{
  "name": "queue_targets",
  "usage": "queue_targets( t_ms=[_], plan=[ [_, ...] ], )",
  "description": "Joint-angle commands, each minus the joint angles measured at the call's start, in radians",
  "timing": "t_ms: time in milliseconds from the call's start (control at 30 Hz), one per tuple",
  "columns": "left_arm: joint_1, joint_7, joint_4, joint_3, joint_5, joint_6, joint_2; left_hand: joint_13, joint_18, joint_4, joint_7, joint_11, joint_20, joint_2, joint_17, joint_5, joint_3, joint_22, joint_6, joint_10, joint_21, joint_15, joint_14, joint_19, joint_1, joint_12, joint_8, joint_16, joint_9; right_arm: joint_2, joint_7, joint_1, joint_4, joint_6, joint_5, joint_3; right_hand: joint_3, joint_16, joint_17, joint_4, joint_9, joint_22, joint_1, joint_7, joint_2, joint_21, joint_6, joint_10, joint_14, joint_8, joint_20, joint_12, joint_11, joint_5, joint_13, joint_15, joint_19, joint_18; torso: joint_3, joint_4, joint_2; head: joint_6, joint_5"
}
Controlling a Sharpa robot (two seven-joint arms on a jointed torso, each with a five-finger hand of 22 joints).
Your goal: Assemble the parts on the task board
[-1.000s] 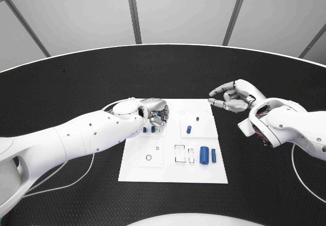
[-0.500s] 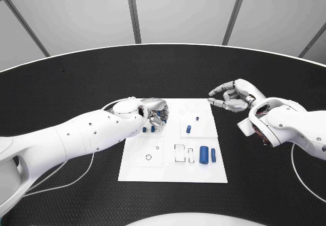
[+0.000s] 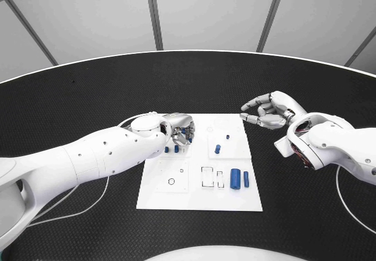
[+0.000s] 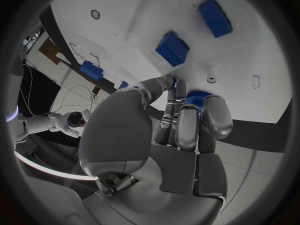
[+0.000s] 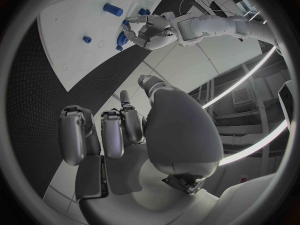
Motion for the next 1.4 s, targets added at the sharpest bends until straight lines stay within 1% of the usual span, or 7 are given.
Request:
queue_targets(
  t_ms=[33, 200, 267, 667, 900, 1133, 1400],
  plan=[
    [0.000, 0.000, 0.001, 0.000, 0.000, -0.003, 0.000, -0.029, -0.009, 0.000, -0.003, -0.004, -0.006, 0.013, -0.001, -0.001, 0.009, 0.002, 0.012, 0.013, 0.002, -0.010, 0.001, 0.004, 0.001, -0.023, -0.008, 0.007, 0.002, 0.000, 0.000, 0.000, 0.000, 0.000, 0.000, 0.000, 0.008, -0.005, 0.174, 0.000, -0.001, 0.179, 0.008, 0.000, -0.001, 0.002, 0.005, 0.006, 0.081, 0.007, -0.005, 0.005, -0.003, 0.005, 0.109, -0.007, 0.055, 0.013, -0.0001, 0.0002, 0.000, 0.000, 0.000],
    [0.000, -0.003, 0.001, 0.000, 0.000, -0.017, -0.001, -0.029, -0.009, -0.001, -0.005, -0.006, -0.007, 0.016, -0.002, -0.002, 0.011, 0.004, 0.022, 0.024, 0.004, -0.012, 0.001, 0.005, 0.001, -0.028, -0.009, 0.007, 0.004, 0.001, 0.001, 0.000, -0.001, -0.001, 0.000, 0.000, 0.008, -0.005, 0.174, 0.000, -0.001, 0.179, 0.008, 0.000, -0.001, 0.002, 0.005, 0.006, 0.081, 0.007, -0.005, 0.005, -0.003, 0.005, 0.109, -0.007, 0.055, 0.013, -0.0007, 0.0006, 0.000, 0.000, 0.001],
    [0.000, -0.004, 0.001, 0.000, 0.000, -0.019, -0.001, -0.028, -0.011, 0.001, -0.006, -0.008, -0.009, 0.021, -0.002, -0.002, 0.012, 0.010, 0.032, 0.034, 0.007, -0.014, 0.001, 0.007, -0.001, -0.032, -0.008, 0.007, 0.006, 0.001, 0.001, 0.000, -0.001, -0.001, 0.000, 0.000, 0.008, -0.005, 0.174, 0.000, -0.001, 0.179, 0.008, 0.000, -0.001, 0.002, 0.005, 0.006, 0.081, 0.007, -0.005, 0.005, -0.003, 0.005, 0.109, -0.007, 0.055, 0.013, -0.0007, 0.0008, 0.000, 0.000, 0.001],
    [0.000, -0.016, 0.000, 0.000, 0.000, -0.022, -0.002, -0.026, -0.012, 0.007, -0.009, -0.012, -0.012, 0.022, -0.003, -0.003, 0.005, 0.016, 0.050, 0.055, 0.011, -0.018, 0.001, 0.011, -0.014, -0.044, -0.011, 0.008, 0.009, 0.002, 0.001, 0.000, -0.002, 0.000, 0.000, 0.000, 0.008, -0.005, 0.174, 0.000, -0.001, 0.179, 0.008, 0.000, -0.001, 0.002, 0.005, 0.006, 0.081, 0.007, -0.005, 0.005, -0.003, 0.005, 0.109, -0.007, 0.055, 0.013, 0.0003, 0.0006, 0.000, 0.000, 0.001],
    [0.000, -0.021, 0.003, 0.000, 0.000, -0.030, -0.004, -0.026, -0.013, 0.011, -0.012, -0.015, -0.013, 0.023, -0.003, -0.004, 0.001, 0.019, 0.058, 0.063, 0.012, -0.019, 0.001, 0.013, -0.022, -0.050, -0.013, 0.008, 0.011, 0.001, 0.002, 0.000, -0.001, -0.001, 0.000, 0.000, 0.008, -0.005, 0.174, 0.000, -0.001, 0.179, 0.008, 0.000, -0.001, 0.002, 0.005, 0.006, 0.081, 0.007, -0.005, 0.005, -0.003, 0.005, 0.109, -0.007, 0.055, 0.013, -0.0004, 0.0006, 0.000, 0.001, 0.001],
    [0.000, -0.028, 0.009, 0.000, 0.000, -0.045, -0.009, -0.024, -0.014, 0.014, -0.016, -0.019, -0.015, 0.032, -0.004, -0.003, 0.001, 0.026, 0.071, 0.075, 0.016, -0.023, 0.002, 0.016, -0.022, -0.057, -0.014, 0.008, 0.014, 0.000, 0.002, 0.000, -0.001, -0.002, 0.000, 0.000, 0.008, -0.005, 0.174, 0.000, -0.001, 0.179, 0.008, 0.000, -0.001, 0.002, 0.005, 0.006, 0.081, 0.007, -0.005, 0.005, -0.003, 0.005, 0.109, -0.007, 0.055, 0.013, -0.0008, 0.0011, -0.001, 0.002, 0.000],
    [0.000, -0.035, 0.025, 0.000, 0.000, -0.057, -0.021, -0.024, -0.014, 0.013, -0.016, -0.019, -0.015, 0.031, -0.003, -0.003, 0.000, 0.028, 0.072, 0.076, 0.017, -0.024, 0.002, 0.017, -0.022, -0.058, -0.014, 0.009, 0.014, 0.000, 0.003, 0.000, -0.001, -0.003, 0.000, 0.000, 0.008, -0.005, 0.174, 0.000, -0.001, 0.179, 0.008, 0.000, -0.001, 0.002, 0.005, 0.006, 0.081, 0.007, -0.005, 0.005, -0.003, 0.005, 0.109, -0.007, 0.055, 0.013, -0.0015, 0.0018, 0.000, 0.004, 0.000]
  ],
)
